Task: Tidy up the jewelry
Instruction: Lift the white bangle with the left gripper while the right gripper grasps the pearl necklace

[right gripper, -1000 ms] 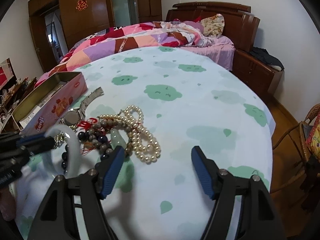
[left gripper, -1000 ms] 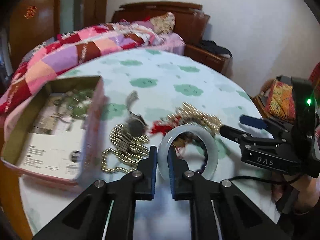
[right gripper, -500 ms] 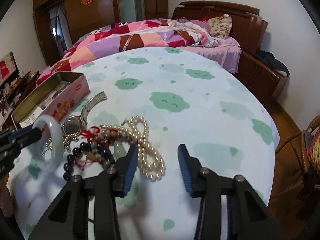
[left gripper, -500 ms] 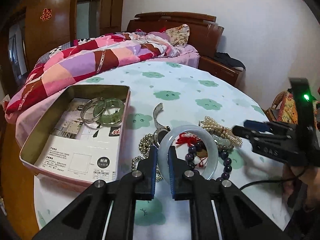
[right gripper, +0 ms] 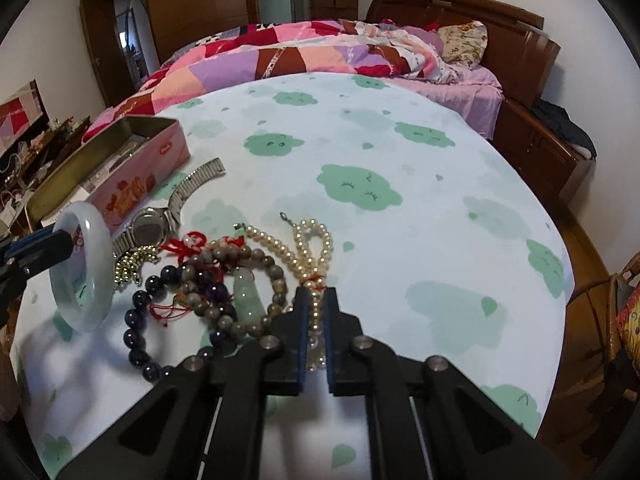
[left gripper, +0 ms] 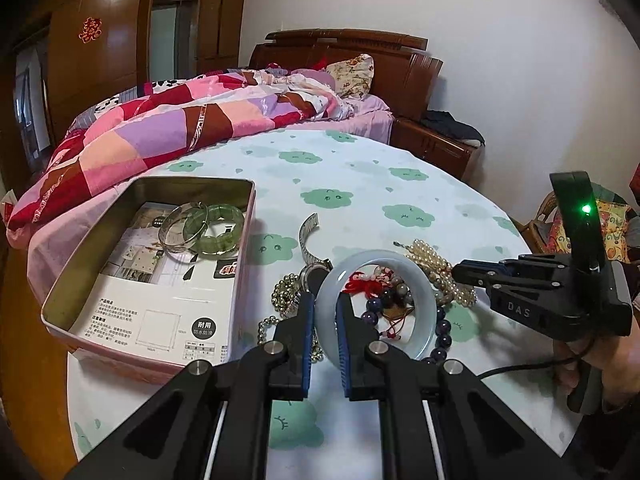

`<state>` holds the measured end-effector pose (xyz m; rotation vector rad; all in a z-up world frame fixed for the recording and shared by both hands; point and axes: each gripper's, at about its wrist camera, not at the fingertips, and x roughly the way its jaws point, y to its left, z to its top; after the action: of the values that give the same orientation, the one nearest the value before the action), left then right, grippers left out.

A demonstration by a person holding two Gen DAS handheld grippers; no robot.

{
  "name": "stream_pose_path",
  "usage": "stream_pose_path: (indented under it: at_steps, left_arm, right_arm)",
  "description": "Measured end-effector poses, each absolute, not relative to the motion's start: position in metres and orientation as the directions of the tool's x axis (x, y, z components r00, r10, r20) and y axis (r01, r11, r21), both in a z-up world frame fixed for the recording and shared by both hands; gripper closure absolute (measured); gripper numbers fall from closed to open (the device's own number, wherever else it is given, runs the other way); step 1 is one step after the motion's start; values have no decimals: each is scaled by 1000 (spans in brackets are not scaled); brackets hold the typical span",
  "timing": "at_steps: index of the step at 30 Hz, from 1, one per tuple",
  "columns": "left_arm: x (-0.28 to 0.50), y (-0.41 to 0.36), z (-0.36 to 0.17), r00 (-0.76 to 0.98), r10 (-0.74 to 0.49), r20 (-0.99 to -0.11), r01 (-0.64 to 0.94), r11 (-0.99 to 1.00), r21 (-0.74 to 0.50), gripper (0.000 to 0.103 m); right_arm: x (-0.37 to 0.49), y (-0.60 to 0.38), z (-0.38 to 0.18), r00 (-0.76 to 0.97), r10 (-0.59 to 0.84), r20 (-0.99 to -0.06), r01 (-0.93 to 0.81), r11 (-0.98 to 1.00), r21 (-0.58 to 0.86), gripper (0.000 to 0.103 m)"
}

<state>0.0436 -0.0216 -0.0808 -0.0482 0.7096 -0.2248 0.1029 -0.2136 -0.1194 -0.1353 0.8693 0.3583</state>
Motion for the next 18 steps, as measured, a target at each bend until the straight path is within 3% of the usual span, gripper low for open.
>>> stream_pose_path:
  at_steps: [18]
  left_arm:
    - [40,-9,-64,756,-225,-615,171,974,-146,93]
  right_arm:
    - [93,-211,-69,668,315,-675,-369,927,67,95]
